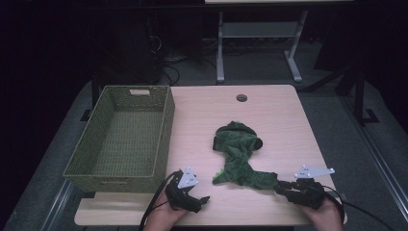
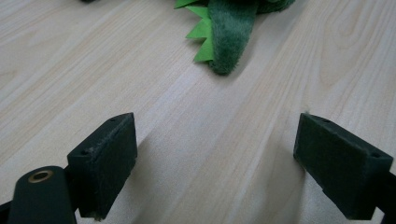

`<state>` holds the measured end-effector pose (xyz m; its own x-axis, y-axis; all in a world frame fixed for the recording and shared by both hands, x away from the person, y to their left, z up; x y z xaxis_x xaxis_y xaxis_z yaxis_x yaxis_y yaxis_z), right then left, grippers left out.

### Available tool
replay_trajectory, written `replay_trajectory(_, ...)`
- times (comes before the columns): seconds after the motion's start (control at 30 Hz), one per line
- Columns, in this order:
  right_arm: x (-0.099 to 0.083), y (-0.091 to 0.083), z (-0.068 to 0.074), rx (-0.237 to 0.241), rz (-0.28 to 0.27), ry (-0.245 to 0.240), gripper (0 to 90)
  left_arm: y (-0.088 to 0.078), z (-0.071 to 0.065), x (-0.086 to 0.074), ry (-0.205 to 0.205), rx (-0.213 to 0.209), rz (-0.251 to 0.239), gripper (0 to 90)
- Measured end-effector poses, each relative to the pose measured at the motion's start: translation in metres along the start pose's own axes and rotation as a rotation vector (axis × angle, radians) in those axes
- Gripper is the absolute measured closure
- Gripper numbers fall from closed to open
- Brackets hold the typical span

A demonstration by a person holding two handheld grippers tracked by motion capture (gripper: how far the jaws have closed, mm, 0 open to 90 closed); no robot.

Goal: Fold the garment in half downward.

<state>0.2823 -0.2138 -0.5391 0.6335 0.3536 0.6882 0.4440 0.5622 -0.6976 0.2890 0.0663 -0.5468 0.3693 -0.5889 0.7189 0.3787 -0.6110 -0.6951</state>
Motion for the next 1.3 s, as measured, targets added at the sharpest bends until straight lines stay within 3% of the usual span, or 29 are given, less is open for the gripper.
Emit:
replay_trajectory(0.07, 0.0, 0.002, -0.001, 0.004, 0.006, -0.006, 78.0, 0.0, 0.0, 0.0, 0.0, 0.0, 0.0, 12.7)
replay_trajectory(0.2, 0.002, 0.002, 0.001, 0.012, 0.002, -0.027, 83.2, 0.0, 0.0, 0.0, 0.0, 0.0, 0.0, 12.7)
replay_trajectory(0.53, 0.016, -0.013, 0.004, 0.026, -0.057, -0.058, 83.1, 0.0, 0.0, 0.0, -0.001, 0.0, 0.0, 12.7)
replay_trajectory(0.77, 0.035, -0.017, 0.013, 0.042, -0.098, -0.115, 83.1, 0.001, 0.0, 0.0, -0.001, 0.0, -0.001, 12.7)
replay_trajectory(1.0, 0.059, -0.013, 0.028, 0.062, -0.124, -0.194, 83.2, 0.001, 0.0, 0.001, 0.0, -0.001, 0.0, 12.7)
replay_trajectory(1.3, 0.085, 0.0, 0.043, 0.093, -0.117, -0.267, 83.1, 0.001, 0.0, 0.001, 0.0, 0.0, -0.002, 12.7)
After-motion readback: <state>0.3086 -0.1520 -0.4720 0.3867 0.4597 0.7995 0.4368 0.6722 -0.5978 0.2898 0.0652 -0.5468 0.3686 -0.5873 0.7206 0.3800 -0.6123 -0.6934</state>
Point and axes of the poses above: each handheld gripper's, and its own axes: y roughly forward along the jaws, x roughly out of its top, z roughly to its left, the point moved 10 cm from there along y, roughly forward along the jaws
